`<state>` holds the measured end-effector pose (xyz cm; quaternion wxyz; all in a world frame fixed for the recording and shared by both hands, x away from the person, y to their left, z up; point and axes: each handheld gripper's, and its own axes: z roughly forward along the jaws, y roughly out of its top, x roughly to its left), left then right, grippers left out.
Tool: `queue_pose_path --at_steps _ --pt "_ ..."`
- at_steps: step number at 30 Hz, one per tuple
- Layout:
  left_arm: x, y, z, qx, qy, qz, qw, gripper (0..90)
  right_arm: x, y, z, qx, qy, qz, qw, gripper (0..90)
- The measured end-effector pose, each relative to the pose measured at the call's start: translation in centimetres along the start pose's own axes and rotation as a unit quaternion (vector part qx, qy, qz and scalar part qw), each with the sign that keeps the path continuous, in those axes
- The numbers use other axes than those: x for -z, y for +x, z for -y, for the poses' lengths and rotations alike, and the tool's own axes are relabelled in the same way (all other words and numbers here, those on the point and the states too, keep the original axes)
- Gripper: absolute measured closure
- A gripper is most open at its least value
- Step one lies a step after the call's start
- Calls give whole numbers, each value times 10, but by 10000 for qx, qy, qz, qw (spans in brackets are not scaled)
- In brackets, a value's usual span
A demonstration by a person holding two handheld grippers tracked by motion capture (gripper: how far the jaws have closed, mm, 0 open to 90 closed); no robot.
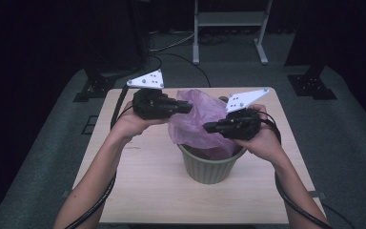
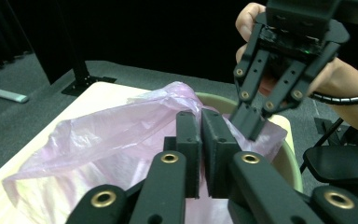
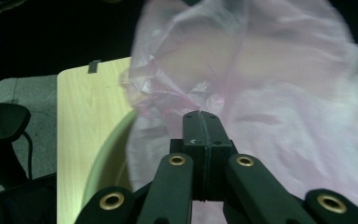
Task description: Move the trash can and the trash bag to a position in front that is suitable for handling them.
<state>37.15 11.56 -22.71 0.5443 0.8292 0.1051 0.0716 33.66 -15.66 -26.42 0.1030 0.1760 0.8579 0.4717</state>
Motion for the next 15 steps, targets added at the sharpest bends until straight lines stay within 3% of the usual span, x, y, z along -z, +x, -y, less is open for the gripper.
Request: queue_pose_path --at_steps 15 --pt "17 7 7 191 -200 -196 9994 565 50 -30 33 -578 -430 480 9962 900"
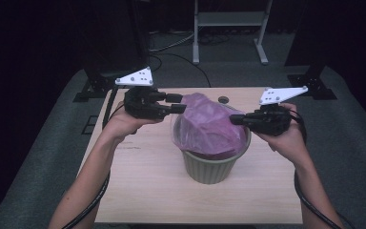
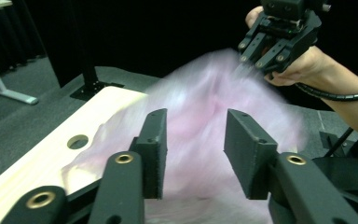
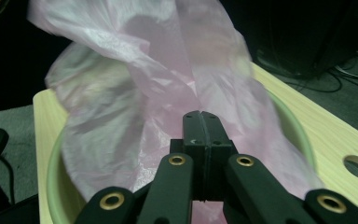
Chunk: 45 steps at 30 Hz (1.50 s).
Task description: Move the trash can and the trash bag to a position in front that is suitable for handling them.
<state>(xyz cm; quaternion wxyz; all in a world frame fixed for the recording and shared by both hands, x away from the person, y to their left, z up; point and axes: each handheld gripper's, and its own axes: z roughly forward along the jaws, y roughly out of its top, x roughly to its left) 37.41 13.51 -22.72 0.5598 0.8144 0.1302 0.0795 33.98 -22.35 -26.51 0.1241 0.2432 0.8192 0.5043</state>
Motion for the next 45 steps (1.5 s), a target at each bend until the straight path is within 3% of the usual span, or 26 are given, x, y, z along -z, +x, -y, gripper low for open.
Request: queue_pose_path --at_steps 9,14,26,29,31,35,39,45 --pt "8 5 10 179 -147 -126 9997 476 21 -16 16 -311 -261 235 9989 900" --pt "9 8 17 241 -108 -132 9996 443 27 -23 25 -449 -336 295 9980 900" --pt "-2 13 23 444 27 -75 9990 437 38 -24 34 -434 -490 234 9976 900" --pt "-7 13 25 536 110 21 9985 469 40 -24 35 -439 -484 254 9975 900" --pt "-10 14 27 706 209 131 9972 548 41 -25 36 -458 -512 264 9973 900" --pt "-13 14 30 624 309 192 9974 882 41 -29 38 -511 -510 355 9968 900" --pt "-7 14 29 609 297 127 9976 899 33 -34 39 -595 -399 454 9964 900" --pt "17 20 30 694 207 -99 9973 900 22 -43 38 -703 -290 529 9957 900"
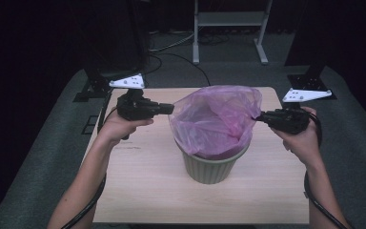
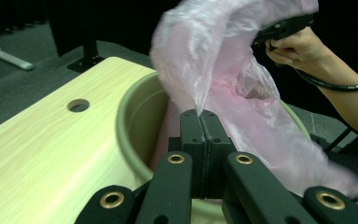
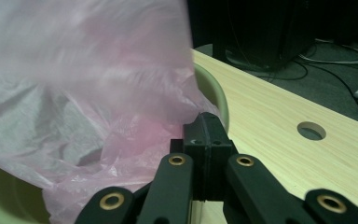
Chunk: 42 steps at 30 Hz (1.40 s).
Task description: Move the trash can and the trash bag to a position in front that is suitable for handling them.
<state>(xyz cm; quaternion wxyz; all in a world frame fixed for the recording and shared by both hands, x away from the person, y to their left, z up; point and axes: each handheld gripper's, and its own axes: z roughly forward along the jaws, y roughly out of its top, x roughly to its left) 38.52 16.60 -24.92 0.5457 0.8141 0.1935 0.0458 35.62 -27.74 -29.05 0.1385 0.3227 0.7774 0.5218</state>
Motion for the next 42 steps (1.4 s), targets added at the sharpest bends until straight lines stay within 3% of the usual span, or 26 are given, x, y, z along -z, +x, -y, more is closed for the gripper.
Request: queue_pose_path --at_steps 8,13,19,26,33,38,42 --pt "23 11 13 186 -86 -204 9996 900 2 -4 3 -80 -9 119 9999 900" --pt "36 15 14 245 -134 -322 9991 900 8 -4 1 -4 9 228 9997 900" --pt "45 16 16 256 -34 -394 9989 900 14 -5 0 15 33 306 9995 900" --pt "29 24 28 440 181 -309 9984 900 15 -9 10 -37 183 345 9992 900" --pt "6 34 40 606 347 -237 9973 900 6 -23 36 -367 318 261 9985 900" --pt "-6 38 47 670 445 -210 9965 900 -2 -27 51 -492 398 145 9979 900" --pt "-7 38 46 629 465 -216 9967 899 -3 -27 53 -511 443 71 9977 900"
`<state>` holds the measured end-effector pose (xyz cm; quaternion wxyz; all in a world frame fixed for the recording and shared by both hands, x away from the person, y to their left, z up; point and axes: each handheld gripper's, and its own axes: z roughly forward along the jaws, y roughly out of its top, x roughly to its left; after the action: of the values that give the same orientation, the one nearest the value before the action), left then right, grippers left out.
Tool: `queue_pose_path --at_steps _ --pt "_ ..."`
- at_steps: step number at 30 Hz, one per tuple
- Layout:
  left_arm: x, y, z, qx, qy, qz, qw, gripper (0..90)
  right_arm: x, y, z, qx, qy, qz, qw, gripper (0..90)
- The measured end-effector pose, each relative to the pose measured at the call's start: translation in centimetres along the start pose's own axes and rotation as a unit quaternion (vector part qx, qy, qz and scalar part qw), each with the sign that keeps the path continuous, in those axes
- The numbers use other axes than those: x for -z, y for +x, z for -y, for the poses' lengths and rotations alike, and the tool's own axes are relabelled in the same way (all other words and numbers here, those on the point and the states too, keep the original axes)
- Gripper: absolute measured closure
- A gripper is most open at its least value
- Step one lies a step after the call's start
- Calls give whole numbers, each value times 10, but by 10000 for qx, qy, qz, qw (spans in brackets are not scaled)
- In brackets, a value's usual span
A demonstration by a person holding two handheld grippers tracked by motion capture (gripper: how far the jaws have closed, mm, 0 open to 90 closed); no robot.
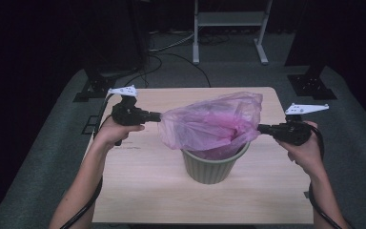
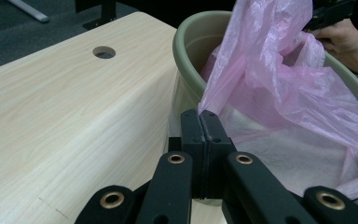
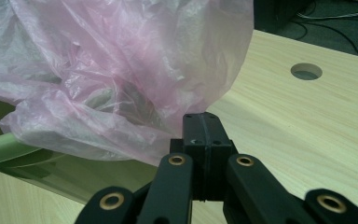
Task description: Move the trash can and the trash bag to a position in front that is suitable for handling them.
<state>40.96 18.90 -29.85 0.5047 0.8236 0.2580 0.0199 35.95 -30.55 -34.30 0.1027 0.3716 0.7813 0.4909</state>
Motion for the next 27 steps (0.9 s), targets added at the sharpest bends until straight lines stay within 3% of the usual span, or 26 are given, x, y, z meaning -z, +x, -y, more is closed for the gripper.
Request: queue_pose_path --at_steps 3,7,17,27 --pt "5 -1 -4 -43 -20 -40 10000 881 4 3 -3 35 -1 2 10000 900" --pt "12 -4 -9 -80 -27 -74 9999 820 17 8 -10 98 -46 -34 9999 813" --pt "28 -17 -28 -290 -81 -195 9994 574 48 29 -36 511 -198 85 9985 633" --pt "23 -36 -41 -659 -46 35 9978 525 68 53 -64 923 -339 139 9951 570"
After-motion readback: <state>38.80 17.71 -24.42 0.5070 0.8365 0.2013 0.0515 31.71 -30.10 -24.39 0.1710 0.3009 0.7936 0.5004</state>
